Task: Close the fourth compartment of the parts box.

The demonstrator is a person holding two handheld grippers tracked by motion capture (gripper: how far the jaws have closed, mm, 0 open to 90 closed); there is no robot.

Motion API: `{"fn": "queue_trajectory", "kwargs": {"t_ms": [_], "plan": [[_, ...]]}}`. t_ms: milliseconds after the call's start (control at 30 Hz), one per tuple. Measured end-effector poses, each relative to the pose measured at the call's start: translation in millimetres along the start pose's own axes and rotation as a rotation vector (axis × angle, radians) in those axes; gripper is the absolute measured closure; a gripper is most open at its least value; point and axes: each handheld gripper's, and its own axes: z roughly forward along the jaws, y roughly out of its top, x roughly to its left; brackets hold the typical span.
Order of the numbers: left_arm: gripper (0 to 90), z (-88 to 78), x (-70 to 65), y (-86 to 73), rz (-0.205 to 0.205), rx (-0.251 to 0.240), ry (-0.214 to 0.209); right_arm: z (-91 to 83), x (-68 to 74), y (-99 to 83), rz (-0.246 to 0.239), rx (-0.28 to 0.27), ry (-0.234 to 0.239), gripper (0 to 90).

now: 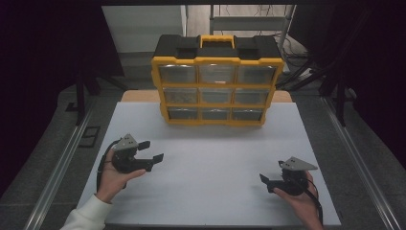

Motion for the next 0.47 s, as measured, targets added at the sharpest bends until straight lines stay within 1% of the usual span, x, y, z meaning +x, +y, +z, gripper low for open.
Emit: {"fn": "queue_trajectory", "kwargs": {"t_ms": [67, 167, 467], "plan": [[23.3, 0.7, -0.4, -4.6, -0.001, 0.006, 0.005, 0.2, -0.1, 0.0, 0.001, 0.001, 0.001, 11.7], [23.0, 1.9, 1.8, -7.7, -0.005, 0.009, 0.026, 0.4, 0.5, 0.0, -0.002, 0.001, 0.006, 11.7], [22.7, 1.4, 4.5, -8.8, -0.013, 0.0, 0.038, 0.4, 0.1, 0.0, -0.001, 0.0, 0.007, 11.7]]}}
